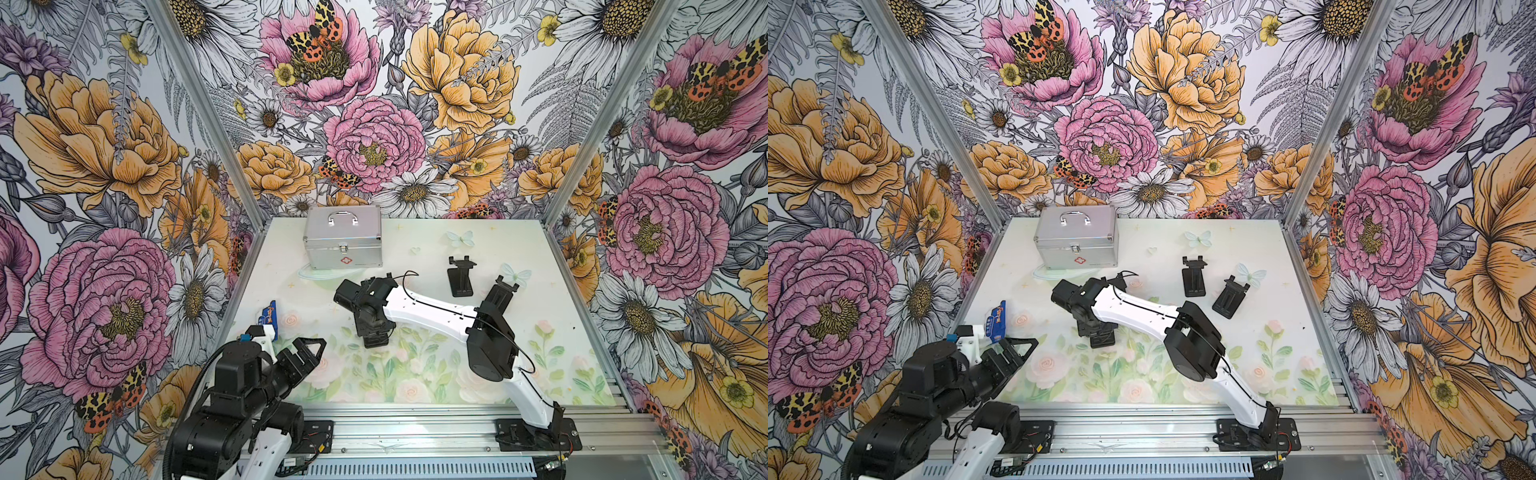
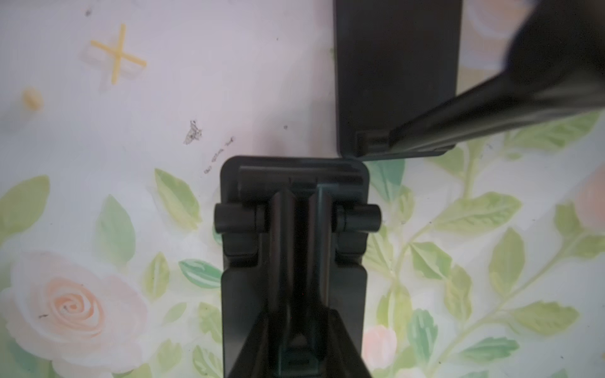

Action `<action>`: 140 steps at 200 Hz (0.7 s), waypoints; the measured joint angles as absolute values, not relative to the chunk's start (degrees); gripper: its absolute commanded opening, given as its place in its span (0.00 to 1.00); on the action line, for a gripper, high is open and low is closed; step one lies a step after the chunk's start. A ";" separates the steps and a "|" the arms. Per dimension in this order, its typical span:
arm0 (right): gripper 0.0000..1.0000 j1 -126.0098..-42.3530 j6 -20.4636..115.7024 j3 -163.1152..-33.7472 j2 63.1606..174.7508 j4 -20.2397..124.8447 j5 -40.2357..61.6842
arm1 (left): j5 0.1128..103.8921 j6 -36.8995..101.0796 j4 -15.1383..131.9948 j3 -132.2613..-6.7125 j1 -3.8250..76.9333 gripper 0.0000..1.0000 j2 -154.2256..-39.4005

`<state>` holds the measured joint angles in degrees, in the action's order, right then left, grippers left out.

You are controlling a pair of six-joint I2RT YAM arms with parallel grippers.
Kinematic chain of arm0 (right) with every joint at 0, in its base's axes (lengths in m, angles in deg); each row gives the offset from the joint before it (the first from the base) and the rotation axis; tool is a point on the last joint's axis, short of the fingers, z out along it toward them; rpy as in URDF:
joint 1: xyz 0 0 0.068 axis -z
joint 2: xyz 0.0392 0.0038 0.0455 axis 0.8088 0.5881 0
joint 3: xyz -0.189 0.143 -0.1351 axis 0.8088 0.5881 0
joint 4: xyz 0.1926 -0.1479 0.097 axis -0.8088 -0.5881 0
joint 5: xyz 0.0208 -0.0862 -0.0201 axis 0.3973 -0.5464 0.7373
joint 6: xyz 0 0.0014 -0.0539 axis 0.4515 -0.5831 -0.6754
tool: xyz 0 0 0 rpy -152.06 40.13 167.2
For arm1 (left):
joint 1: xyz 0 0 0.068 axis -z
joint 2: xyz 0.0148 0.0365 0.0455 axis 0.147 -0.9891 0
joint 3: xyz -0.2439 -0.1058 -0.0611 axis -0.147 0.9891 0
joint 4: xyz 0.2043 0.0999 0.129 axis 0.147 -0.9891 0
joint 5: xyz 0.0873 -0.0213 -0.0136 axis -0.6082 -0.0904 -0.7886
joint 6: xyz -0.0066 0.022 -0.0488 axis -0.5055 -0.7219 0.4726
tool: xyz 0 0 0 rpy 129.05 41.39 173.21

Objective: Open the phone stand
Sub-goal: Pick up the phone stand at the center of the board, then open the phone stand.

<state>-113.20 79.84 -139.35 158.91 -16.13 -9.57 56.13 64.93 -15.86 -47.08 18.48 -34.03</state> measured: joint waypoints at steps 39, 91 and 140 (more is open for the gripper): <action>0.00 -109.57 78.02 -141.47 151.30 -16.50 -5.57 | 57.84 62.53 -4.71 -49.33 18.48 0.99 -48.69; 0.00 -103.50 77.70 -142.67 142.21 -15.87 2.06 | 59.96 58.16 5.87 -59.08 20.77 0.99 -66.05; 0.00 -97.16 79.42 -135.19 133.70 -8.57 9.86 | 64.09 56.65 13.25 -62.55 21.49 0.99 -75.25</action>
